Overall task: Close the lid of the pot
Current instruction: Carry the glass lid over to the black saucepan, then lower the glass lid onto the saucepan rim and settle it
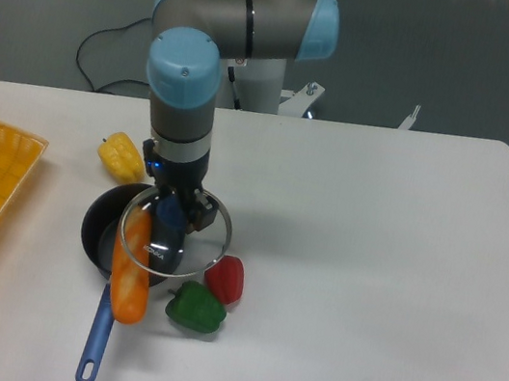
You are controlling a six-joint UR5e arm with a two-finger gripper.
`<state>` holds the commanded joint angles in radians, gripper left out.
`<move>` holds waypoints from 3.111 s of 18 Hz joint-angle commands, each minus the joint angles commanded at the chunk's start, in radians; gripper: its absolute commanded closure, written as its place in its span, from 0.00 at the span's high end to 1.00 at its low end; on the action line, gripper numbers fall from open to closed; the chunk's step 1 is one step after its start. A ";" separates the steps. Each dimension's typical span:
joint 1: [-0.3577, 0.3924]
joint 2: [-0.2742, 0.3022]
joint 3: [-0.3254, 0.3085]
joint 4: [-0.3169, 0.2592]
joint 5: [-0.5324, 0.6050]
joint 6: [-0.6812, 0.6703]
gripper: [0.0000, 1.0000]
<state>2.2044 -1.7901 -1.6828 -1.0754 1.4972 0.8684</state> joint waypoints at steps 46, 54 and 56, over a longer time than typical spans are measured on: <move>-0.112 -0.014 -0.123 0.135 0.038 -0.009 0.60; -0.121 -0.017 -0.121 0.137 0.040 -0.011 0.60; -0.121 -0.017 -0.121 0.137 0.040 -0.011 0.60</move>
<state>2.0831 -1.8070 -1.8040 -0.9388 1.5370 0.8575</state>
